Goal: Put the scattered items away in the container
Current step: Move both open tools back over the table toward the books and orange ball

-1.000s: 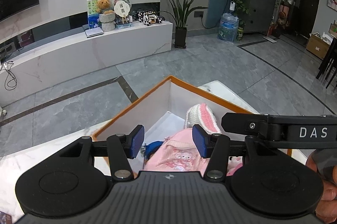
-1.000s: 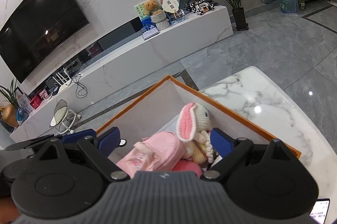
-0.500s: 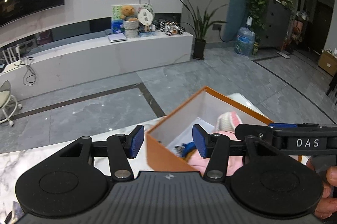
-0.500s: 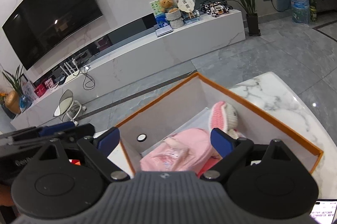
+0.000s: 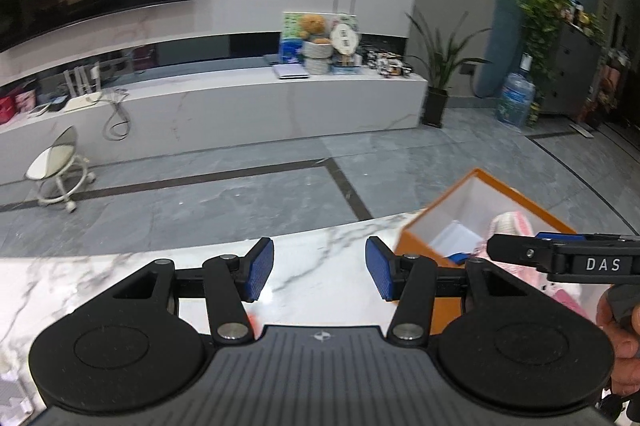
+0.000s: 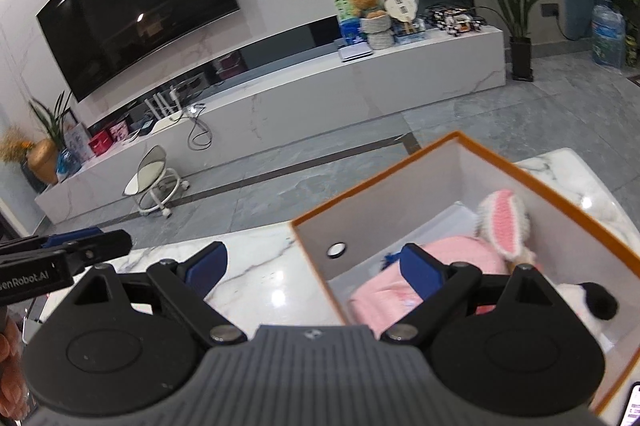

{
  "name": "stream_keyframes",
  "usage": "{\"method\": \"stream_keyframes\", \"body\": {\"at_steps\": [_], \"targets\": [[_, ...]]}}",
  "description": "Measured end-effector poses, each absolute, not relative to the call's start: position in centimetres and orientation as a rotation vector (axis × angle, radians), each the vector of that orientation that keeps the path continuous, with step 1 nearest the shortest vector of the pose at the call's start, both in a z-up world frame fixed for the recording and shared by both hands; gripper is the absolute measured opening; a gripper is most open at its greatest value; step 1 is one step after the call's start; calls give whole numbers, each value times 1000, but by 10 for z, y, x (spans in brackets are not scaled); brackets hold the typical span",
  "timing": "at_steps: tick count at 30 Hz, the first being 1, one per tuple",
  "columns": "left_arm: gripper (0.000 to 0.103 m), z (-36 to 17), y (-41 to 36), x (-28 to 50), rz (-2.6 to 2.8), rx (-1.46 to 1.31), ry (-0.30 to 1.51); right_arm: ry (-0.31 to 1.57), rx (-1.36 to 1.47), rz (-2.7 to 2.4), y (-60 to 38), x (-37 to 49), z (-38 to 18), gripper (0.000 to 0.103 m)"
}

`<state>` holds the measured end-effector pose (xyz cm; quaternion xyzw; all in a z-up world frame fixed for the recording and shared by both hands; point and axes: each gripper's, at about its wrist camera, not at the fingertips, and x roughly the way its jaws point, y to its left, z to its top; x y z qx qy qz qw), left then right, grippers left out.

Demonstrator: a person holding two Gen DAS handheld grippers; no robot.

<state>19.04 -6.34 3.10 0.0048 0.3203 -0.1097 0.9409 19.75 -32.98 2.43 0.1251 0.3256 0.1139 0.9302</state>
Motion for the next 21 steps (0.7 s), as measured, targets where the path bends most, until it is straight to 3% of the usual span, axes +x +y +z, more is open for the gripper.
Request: {"method": "stream_keyframes", "body": {"at_steps": [21], "targets": [[60,12,71,161,-60,-106,677,730,114,382,-205,191,1,94]]}}
